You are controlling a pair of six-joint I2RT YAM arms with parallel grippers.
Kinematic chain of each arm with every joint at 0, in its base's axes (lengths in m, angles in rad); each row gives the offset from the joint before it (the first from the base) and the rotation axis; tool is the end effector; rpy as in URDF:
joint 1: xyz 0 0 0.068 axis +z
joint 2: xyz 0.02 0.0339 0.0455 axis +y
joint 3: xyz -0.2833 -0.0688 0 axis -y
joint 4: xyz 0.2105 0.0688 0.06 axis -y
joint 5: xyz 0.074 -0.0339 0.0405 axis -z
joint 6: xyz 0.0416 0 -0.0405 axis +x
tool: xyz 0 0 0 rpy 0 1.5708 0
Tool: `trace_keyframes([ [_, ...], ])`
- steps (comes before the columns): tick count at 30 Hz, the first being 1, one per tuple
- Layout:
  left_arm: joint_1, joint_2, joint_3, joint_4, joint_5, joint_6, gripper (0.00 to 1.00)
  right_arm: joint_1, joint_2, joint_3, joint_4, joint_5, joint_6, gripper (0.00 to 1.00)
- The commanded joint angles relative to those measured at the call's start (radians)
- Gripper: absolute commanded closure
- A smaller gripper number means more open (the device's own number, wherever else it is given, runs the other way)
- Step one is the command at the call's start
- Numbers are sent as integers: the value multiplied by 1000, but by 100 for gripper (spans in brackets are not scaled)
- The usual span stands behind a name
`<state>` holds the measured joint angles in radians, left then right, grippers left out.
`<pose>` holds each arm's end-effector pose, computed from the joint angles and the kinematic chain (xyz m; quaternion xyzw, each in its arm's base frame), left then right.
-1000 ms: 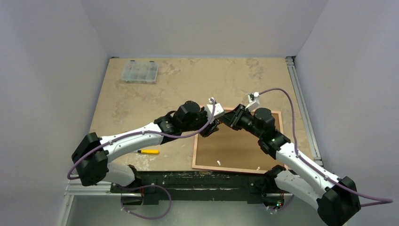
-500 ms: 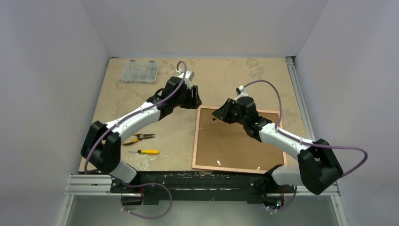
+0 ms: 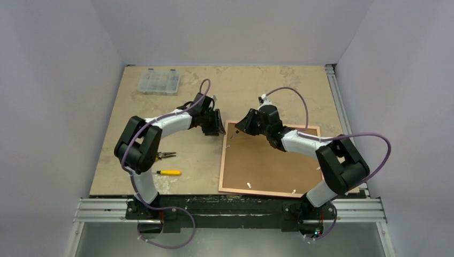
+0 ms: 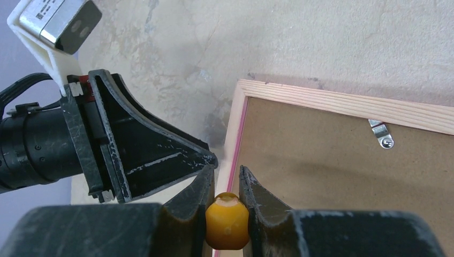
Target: Take the photo out of the frame
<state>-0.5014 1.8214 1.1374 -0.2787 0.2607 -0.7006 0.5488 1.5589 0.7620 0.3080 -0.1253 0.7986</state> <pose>0.3075 -0.1808 0.2077 -0.0553 0.9452 -0.2701 0.1747 0.2604 0.1653 0.2340 0.0746 0.8529 0.3626 0.3682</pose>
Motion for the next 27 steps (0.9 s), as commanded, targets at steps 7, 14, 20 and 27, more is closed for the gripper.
trace_keyframes([
  [7,-15,92,88,-2,73,10,65,19,41,41,93,0,-33,100],
  [14,-29,107,91,-34,34,6,79,35,68,60,74,30,-63,100],
  [20,-29,87,87,-47,-1,13,91,52,100,77,66,37,-77,100],
  [27,-24,95,90,-42,18,7,98,94,101,90,15,96,-112,100],
])
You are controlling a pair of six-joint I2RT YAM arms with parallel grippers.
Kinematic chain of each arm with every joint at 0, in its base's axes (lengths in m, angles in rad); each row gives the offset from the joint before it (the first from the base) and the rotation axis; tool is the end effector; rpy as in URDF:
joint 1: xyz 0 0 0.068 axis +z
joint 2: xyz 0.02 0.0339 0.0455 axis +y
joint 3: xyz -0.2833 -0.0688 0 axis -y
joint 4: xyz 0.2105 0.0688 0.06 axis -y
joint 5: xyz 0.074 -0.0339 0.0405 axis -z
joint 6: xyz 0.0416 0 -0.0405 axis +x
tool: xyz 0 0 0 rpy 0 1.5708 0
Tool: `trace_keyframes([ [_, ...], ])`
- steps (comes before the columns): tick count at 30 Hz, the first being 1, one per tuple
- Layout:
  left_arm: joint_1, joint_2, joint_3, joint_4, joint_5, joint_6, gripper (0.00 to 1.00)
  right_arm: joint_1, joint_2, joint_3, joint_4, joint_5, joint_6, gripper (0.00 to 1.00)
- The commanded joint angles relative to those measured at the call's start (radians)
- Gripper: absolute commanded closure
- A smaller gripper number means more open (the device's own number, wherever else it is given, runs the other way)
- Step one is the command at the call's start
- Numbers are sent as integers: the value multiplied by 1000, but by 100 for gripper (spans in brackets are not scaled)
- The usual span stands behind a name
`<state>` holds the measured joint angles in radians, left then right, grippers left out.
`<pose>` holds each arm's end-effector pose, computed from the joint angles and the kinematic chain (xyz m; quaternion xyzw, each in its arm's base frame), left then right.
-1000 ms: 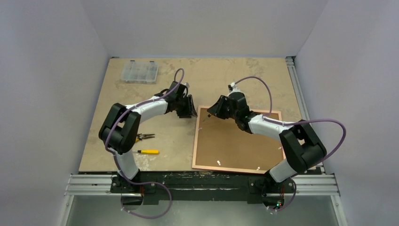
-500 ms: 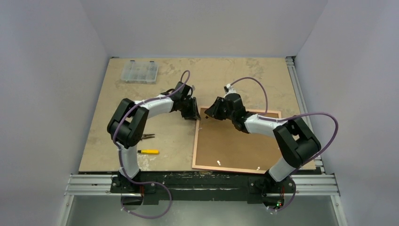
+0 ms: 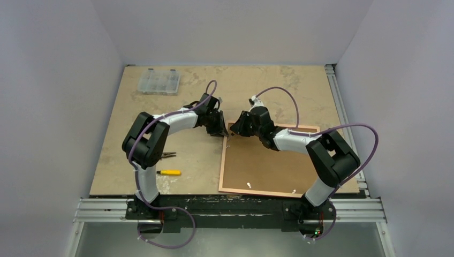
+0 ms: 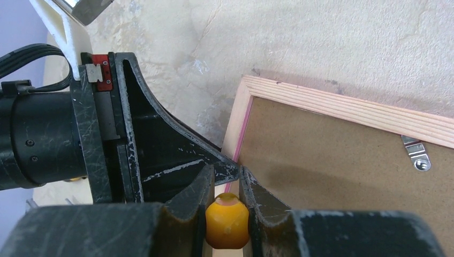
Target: Take the photo out of the frame
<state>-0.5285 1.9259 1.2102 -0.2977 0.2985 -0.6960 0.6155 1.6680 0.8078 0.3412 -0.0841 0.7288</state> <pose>0.3193 -0.2006 0.1897 -0.0388 0.9508 -0.2733 0.1405 0.2679 0.1937 0.2178 0.0279 0.8639 0.3407 0.3698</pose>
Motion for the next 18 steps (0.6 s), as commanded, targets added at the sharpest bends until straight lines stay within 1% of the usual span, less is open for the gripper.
trace_keyframes([
  [1,3,-10,17,-23,-20,4,99,34,-10,51,-42,69,-50,100],
  [4,3,-11,17,-23,-19,4,99,55,-22,57,-89,82,-75,100],
  [9,4,-12,20,-25,-20,7,100,57,-22,60,-122,76,-81,100],
  [13,4,-13,22,-29,-27,10,100,59,-16,57,-127,43,-76,100],
  [18,5,-12,23,-29,-27,12,100,63,-50,39,-127,25,-69,100],
])
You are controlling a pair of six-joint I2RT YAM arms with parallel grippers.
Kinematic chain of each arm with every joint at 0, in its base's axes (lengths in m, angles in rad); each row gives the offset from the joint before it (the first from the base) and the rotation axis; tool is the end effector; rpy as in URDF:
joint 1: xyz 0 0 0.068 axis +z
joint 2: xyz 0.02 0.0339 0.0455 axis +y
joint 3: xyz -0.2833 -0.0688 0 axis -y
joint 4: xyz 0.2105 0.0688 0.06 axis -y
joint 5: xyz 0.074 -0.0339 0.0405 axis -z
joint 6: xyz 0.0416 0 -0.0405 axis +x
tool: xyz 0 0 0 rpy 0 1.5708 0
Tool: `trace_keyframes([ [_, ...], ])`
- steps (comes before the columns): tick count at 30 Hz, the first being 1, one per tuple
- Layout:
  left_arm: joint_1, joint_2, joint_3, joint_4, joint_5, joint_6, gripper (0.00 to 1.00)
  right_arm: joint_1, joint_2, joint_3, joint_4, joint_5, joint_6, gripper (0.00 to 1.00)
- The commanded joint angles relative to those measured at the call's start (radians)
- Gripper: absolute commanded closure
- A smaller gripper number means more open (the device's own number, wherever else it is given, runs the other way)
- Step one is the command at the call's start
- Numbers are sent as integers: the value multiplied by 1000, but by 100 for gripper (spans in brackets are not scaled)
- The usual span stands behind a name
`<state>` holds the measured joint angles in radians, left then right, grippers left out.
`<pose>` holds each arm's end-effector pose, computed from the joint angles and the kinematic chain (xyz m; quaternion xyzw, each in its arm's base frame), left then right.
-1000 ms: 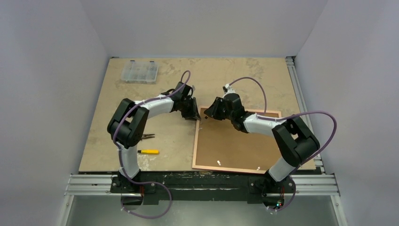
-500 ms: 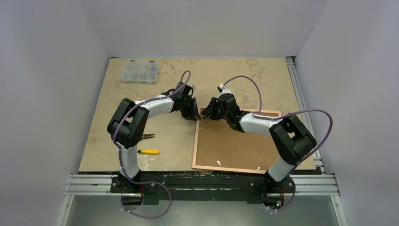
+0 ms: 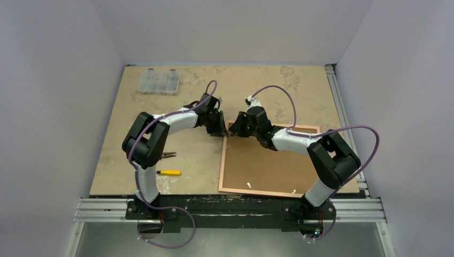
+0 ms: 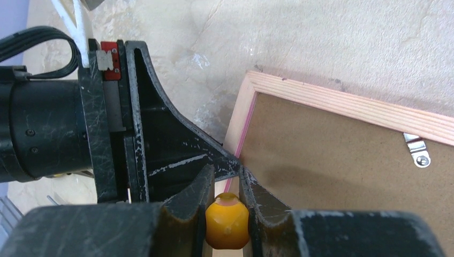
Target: Take the photo out of the frame
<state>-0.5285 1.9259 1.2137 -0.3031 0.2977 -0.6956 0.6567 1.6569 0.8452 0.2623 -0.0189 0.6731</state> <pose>0.3194 -0.2007 0.1903 -0.0388 0.9511 -0.2725 0.1400 0.2620 0.2029 0.2240 0.0025 0.8724 0.3080 0.3796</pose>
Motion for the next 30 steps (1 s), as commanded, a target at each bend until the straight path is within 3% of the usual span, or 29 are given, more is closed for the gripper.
trace_keyframes([
  [1,4,-11,20,-24,-26,11,100,24,-42,2,-50,-43,-15,100],
  [23,4,-2,26,-28,-30,16,100,63,-63,-24,-103,-57,-72,100],
  [30,4,-2,28,-30,-30,18,100,95,-65,24,-219,13,-119,100],
])
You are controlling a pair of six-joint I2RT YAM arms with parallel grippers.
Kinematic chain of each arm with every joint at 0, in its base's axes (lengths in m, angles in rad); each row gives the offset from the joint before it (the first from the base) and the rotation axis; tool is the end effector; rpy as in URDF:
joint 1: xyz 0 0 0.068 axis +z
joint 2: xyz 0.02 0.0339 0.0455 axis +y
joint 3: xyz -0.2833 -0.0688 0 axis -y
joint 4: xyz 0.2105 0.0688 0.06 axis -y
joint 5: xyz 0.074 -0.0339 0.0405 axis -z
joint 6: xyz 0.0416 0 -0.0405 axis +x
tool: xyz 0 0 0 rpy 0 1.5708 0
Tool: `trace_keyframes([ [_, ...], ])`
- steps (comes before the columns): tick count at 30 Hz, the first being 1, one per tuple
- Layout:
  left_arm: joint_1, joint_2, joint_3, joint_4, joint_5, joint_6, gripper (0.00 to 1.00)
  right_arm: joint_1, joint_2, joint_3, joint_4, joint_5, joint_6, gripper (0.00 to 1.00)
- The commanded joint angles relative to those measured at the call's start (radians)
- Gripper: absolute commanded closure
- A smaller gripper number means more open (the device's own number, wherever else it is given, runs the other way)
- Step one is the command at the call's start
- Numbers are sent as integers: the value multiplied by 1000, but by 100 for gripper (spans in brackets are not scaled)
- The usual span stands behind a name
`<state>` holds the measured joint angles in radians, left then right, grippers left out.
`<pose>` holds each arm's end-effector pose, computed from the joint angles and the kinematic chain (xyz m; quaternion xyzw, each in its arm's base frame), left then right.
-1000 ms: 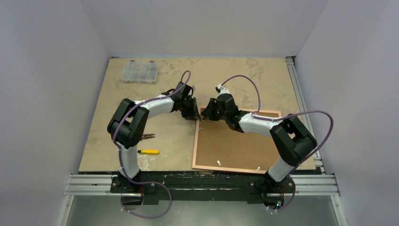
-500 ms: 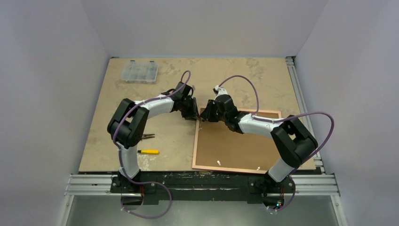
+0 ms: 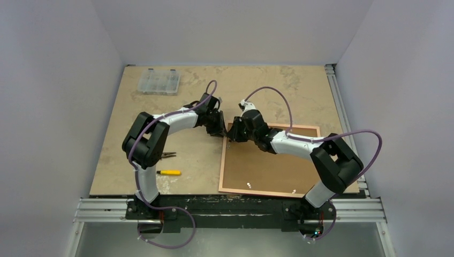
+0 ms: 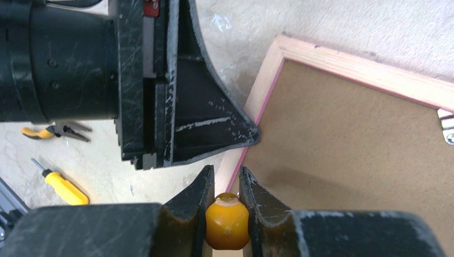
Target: Take the photo out of the frame
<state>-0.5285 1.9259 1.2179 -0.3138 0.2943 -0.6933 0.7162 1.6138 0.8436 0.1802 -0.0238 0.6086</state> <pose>0.3193 -0.2004 0.1907 -0.0388 0.9522 -0.2694 0.1387 0.2416 0.2116 0.2287 -0.0530 0.8805 0.2979 0.3649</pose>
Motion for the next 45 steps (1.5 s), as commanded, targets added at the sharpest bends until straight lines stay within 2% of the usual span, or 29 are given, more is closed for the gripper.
trace_keyframes([
  [1,4,-1,23,-20,-25,15,100,41,-24,33,-155,30,-60,100],
  [9,5,-1,22,-18,-23,15,100,52,-51,41,-209,156,-54,100],
  [16,4,-5,20,-16,-23,14,100,52,-56,51,-119,55,-4,100],
  [19,4,-7,19,-15,-22,15,100,46,-62,62,-120,107,34,100],
  [27,4,-9,19,-9,-11,12,100,36,-35,127,-121,107,45,100],
  [32,5,-10,19,-8,-6,11,100,31,-3,171,-177,152,36,100],
  [45,4,-10,17,-5,-4,9,100,31,29,174,-188,185,25,100],
])
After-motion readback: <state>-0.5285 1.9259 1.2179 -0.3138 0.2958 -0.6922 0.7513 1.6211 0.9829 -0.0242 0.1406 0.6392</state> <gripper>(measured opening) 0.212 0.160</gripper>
